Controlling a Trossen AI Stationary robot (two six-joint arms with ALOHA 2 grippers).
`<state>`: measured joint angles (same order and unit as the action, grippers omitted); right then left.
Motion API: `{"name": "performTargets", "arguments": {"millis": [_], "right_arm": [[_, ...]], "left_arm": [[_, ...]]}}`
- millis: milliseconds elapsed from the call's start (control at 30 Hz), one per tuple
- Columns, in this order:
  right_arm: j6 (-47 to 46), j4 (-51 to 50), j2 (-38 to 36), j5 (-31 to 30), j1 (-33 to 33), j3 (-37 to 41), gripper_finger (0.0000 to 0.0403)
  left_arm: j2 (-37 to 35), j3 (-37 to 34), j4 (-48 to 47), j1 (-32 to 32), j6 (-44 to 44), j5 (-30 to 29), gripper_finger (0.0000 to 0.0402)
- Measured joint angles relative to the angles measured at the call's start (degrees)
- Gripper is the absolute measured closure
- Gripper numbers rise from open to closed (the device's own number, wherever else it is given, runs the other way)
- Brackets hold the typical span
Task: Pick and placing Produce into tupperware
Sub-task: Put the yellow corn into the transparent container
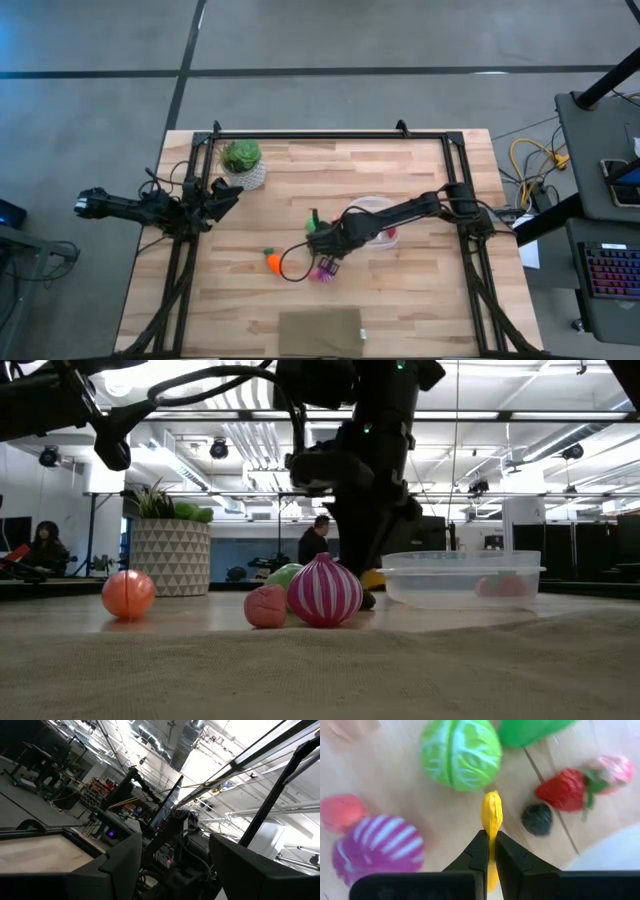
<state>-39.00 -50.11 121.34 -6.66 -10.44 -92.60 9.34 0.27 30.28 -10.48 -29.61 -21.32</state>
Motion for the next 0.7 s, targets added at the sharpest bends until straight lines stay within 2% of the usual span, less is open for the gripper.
{"name": "performTargets", "arguments": {"millis": [233,400,533,700], "right_arm": [[-3.1,-11.8,-1.5,-3.4,-0.4,-7.2,0.0385],[-12.7,-23.9,-5.1,-7.5,-0.6,-10.9,0.0385],[-18.7,-26.4,-9.5,-6.4,-0.7,-6.1,0.0385],[-27.5,-23.9,-15.0,-2.2,-0.4,5.8,0.0385]], "left_arm": [[0.0,0.0,0.0,0.0,0.1,0.0,0.0183],[0.0,0.0,0.0,0.0,0.1,-0.2,0.0183],[0.1,0.0,0.1,0.0,0.1,-0.2,0.0183],[0.2,0.0,0.0,0.0,0.1,-0.2,0.0183]]}}
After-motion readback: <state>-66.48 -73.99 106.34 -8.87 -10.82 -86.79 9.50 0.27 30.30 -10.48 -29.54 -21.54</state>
